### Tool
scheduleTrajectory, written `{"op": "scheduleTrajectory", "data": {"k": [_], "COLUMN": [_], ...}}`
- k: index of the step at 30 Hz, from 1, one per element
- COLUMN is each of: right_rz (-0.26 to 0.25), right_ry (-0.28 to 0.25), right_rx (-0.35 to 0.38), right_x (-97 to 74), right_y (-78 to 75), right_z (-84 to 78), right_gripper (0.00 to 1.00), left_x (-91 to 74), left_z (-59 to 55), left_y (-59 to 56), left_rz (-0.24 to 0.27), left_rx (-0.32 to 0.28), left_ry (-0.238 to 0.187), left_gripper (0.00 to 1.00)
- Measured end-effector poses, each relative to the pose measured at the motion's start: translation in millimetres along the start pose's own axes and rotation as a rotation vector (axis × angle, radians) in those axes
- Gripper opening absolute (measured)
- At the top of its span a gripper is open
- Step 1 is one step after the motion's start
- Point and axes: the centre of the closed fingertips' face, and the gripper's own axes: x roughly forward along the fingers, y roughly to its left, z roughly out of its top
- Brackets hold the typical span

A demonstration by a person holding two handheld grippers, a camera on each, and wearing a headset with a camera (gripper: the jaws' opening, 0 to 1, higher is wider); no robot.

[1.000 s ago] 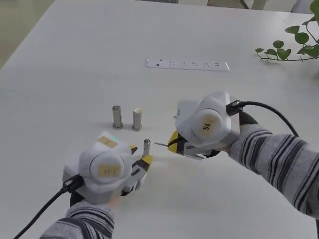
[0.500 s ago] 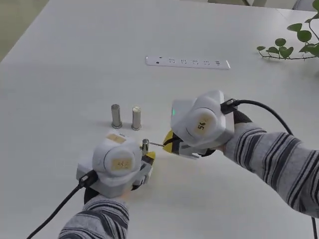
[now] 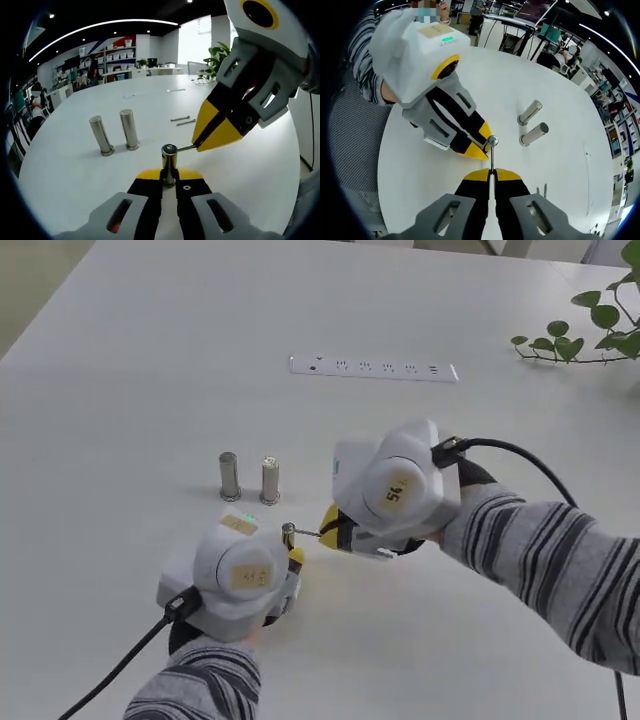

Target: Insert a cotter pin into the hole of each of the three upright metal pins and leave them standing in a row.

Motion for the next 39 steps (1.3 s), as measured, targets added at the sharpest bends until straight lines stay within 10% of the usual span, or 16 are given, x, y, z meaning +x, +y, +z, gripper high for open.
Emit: {"op": "scheduleTrajectory", "data": {"k": [12,18,39], "right_rz": [0.021,0.050,0.032], "right_ry": [-0.032,-0.139,-0.105], "right_rx": [-0.005,0.054,0.028], "right_x": [-3.6,-5.8,1.8], "right_y": [-1.1,1.0,-0.2], "right_z": [2.0,12.9,22.5], "right_gripper": [0.00,0.00,0.00], "left_x": [1.5,2.6,3.4], "left_z": [0.0,0.5,0.5], "left_y": [-0.5,-2.3,-3.1], "left_rz": [-0.030,-0.044,-0.033], "left_rx": [0.052,0.089,0.072], "left_ry": [-0.006,-0.006,-0.015], "left_gripper": [0.05,0.05,0.05]}}
